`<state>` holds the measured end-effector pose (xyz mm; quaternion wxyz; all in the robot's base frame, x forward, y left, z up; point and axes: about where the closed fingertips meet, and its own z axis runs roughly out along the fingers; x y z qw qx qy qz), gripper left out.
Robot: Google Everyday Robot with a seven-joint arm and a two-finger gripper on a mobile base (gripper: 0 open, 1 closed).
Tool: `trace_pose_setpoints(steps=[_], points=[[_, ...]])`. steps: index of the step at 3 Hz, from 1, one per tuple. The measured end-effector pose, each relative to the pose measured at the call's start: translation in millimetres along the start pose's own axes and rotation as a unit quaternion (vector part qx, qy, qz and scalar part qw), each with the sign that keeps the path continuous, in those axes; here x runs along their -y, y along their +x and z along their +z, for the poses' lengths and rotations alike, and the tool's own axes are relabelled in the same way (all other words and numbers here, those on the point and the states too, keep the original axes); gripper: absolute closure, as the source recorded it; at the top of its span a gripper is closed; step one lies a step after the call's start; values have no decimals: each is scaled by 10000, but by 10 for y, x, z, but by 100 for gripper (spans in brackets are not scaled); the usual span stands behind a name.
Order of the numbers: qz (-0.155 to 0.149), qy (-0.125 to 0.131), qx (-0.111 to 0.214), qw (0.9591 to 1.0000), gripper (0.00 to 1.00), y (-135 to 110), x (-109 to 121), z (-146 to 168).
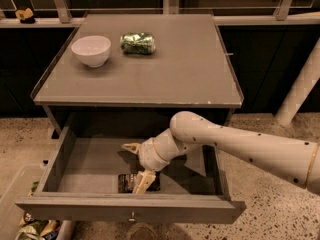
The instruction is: Pick rxbar chocolate from top drawer and place on counter
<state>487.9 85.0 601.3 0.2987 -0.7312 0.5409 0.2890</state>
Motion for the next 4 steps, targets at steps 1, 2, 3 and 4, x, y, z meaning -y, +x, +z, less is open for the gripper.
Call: trace_pose_setpoints(steps=[1, 2, 3, 4], points=[[0, 0, 0, 10000, 0, 0, 0, 0], [16, -179, 87, 9998, 0, 71, 7, 197], [16, -179, 88, 9998, 0, 71, 7, 197], [16, -180, 88, 9998, 18, 71, 7, 197]])
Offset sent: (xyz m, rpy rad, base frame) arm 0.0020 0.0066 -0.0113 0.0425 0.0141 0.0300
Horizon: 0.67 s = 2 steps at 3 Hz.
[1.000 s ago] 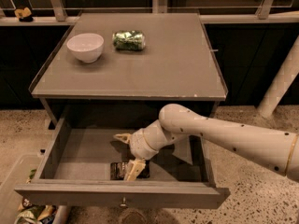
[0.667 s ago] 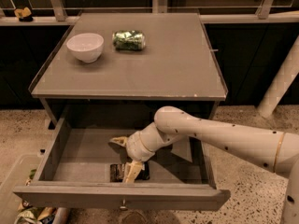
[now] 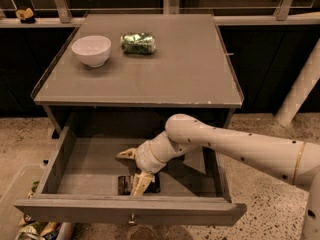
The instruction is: Pick rxbar chocolate from top drawer and place on counter
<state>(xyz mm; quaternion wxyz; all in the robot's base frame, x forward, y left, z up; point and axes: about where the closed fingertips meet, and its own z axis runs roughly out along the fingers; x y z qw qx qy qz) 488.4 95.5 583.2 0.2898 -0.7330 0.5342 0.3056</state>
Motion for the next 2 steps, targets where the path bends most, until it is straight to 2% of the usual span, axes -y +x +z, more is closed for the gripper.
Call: trace_pose_setpoints(steps=[2], points=[[0, -1, 0, 10000, 64, 0, 0, 1]])
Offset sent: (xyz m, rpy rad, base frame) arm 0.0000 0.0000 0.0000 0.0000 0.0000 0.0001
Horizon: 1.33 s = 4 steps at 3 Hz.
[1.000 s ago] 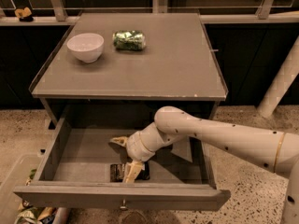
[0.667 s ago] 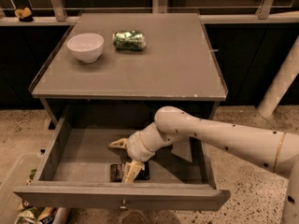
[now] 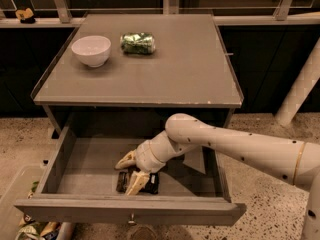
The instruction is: Pick rxbar chocolate from top drawer and place on counter
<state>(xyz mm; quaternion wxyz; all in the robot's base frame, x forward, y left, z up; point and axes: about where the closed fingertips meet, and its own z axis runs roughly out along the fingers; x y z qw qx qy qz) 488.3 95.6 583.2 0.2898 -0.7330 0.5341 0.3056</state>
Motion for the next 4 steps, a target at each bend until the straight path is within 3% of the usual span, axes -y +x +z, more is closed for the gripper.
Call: trace_pose_setpoints(steps=[1, 2, 4], points=[[0, 0, 0, 10000, 88, 0, 0, 0], [0, -1, 0, 10000, 100, 0, 0, 1], [0, -1, 0, 10000, 100, -32, 4, -26]])
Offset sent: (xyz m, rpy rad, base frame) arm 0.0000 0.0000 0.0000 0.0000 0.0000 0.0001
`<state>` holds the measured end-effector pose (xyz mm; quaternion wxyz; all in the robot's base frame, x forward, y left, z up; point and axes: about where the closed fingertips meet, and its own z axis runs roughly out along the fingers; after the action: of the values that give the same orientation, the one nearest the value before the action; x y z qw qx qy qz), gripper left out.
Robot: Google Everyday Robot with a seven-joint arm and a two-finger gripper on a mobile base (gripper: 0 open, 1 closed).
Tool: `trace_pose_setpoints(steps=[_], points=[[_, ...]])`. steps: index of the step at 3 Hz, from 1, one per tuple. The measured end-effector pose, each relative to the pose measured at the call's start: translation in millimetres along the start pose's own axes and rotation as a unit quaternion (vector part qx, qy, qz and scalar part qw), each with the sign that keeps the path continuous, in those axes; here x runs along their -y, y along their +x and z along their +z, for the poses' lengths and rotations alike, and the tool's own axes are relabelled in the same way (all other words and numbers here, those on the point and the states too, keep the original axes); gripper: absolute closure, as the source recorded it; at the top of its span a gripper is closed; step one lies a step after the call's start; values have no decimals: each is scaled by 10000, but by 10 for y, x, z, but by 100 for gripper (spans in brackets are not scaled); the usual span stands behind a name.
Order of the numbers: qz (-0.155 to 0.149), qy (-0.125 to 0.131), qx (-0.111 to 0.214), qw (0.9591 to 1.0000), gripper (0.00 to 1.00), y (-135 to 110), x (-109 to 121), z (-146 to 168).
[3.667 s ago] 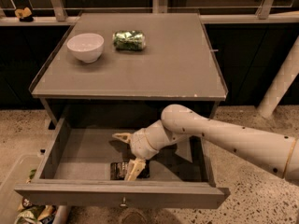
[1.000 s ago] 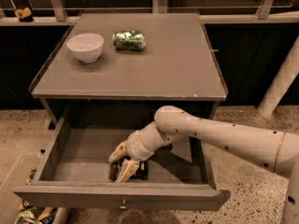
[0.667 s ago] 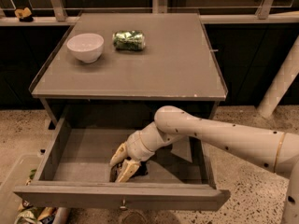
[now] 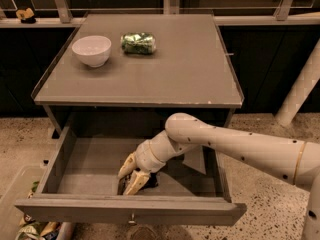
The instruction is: Pick rxbar chocolate from top drawer and place on counter
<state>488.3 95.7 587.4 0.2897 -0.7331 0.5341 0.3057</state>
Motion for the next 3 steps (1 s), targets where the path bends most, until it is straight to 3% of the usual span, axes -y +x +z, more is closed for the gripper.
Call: trace_pose_setpoints(steps=[1, 3], points=[[-280, 264, -44, 9993, 100, -160, 1, -184], [-1059, 659, 414, 9913, 100, -553, 20, -759]])
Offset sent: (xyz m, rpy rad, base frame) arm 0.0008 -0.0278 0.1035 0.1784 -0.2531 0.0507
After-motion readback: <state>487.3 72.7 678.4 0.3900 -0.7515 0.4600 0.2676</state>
